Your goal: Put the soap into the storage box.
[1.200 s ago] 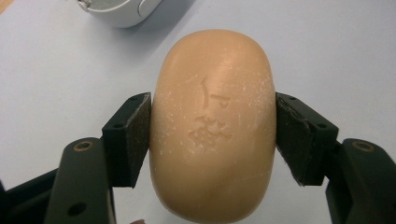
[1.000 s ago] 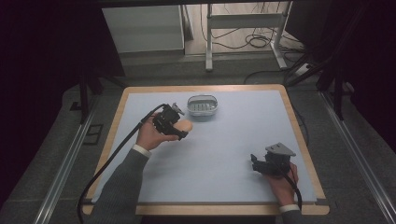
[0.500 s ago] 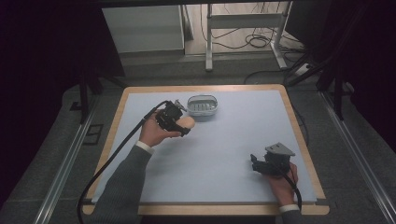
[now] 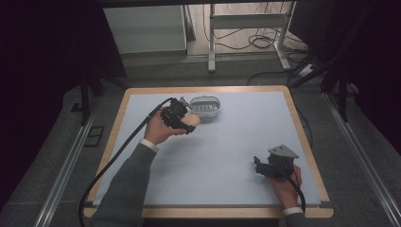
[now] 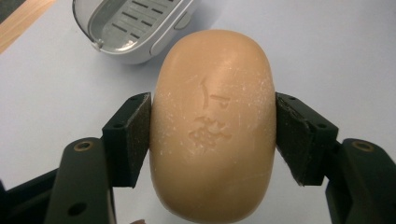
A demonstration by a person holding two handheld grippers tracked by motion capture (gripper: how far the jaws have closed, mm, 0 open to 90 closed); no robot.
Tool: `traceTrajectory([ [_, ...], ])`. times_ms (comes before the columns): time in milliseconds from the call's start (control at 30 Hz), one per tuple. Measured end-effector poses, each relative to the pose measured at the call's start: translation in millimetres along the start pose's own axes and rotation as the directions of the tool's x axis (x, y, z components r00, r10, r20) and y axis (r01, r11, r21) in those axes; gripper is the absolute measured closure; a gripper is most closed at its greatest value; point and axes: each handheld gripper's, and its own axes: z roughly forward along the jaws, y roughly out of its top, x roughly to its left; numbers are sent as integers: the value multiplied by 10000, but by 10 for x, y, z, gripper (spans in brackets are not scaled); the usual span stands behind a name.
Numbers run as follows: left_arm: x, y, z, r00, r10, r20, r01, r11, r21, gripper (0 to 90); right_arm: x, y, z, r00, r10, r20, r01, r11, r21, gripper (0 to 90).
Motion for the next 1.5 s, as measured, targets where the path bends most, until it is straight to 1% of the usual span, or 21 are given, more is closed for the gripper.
traceTrajectory([
  [167, 17, 59, 11, 10000, -2, -14, 2, 10000, -13, 328, -3, 0, -2, 10000, 35, -11, -35, 10000, -10, 126],
  [367, 40, 79, 19, 10000, -23, -15, 23, 10000, -7, 328, -6, -1, -2, 10000, 44, -29, -45, 10000, -27, 126],
  [433, 57, 96, 30, 10000, 1, -89, 0, 10000, 87, 328, -8, 0, -2, 10000, 56, -55, -56, 10000, -13, 126],
  [733, 97, 142, 52, 9999, -89, -99, 89, 10000, 15, 328, -13, -1, -2, 10000, 70, -63, -70, 10000, -27, 126],
  [867, 114, 163, 59, 9999, -32, -143, 33, 10000, 70, 328, -13, -1, -2, 10000, 79, -62, -79, 10000, -24, 126],
  [967, 127, 187, 70, 9999, -66, -153, 66, 10000, 48, 328, -14, -1, -3, 9999, 88, -68, -88, 10000, -21, 126],
  [1033, 139, 207, 82, 9999, -33, -156, 34, 10000, 76, 328, -14, -2, -3, 9999, 85, -63, -85, 10000, -23, 126],
  [1067, 138, 218, 93, 9998, -101, -163, 102, 9999, 55, 328, -14, -2, -3, 9999, 85, -63, -85, 10000, -23, 126],
  [1100, 153, 231, 95, 9998, 39, -179, -36, 9999, 166, 328, -13, -2, -3, 9999, 88, -64, -88, 10000, -26, 126],
  [1133, 156, 251, 118, 9998, -93, -150, 94, 9999, 94, 328, -14, -2, -3, 9999, 94, -74, -94, 10000, -25, 126],
  [1200, 166, 271, 140, 9999, -126, -110, 126, 9999, 51, 329, -14, -2, -4, 9999, 108, -84, -109, 9999, -26, 126],
  [1233, 181, 284, 145, 9999, 33, -149, -31, 9998, 177, 328, -14, -2, -4, 9999, 107, -89, -108, 9999, -31, 126],
  [1333, 190, 303, 174, 9999, -3, -139, 4, 9999, 125, 328, -14, -2, -5, 9999, 105, -89, -106, 9999, -31, 126],
  [1367, 207, 313, 180, 9999, 91, -137, -88, 9998, 198, 328, -14, -2, -5, 9999, 101, -89, -101, 9999, -32, 126],
  [1400, 213, 319, 195, 9999, -38, -125, 39, 9999, 131, 328, -14, -2, -5, 9999, 96, -87, -97, 9999, -36, 126],
  [1433, 235, 334, 225, 10000, -34, -92, 36, 9997, 221, 328, -14, -3, -5, 9999, 99, -80, -99, 9999, -42, 126],
  [1500, 242, 340, 244, 9999, -90, -105, 92, 9998, 198, 329, -15, -3, -6, 9999, 101, -86, -102, 9999, -45, 126],
])
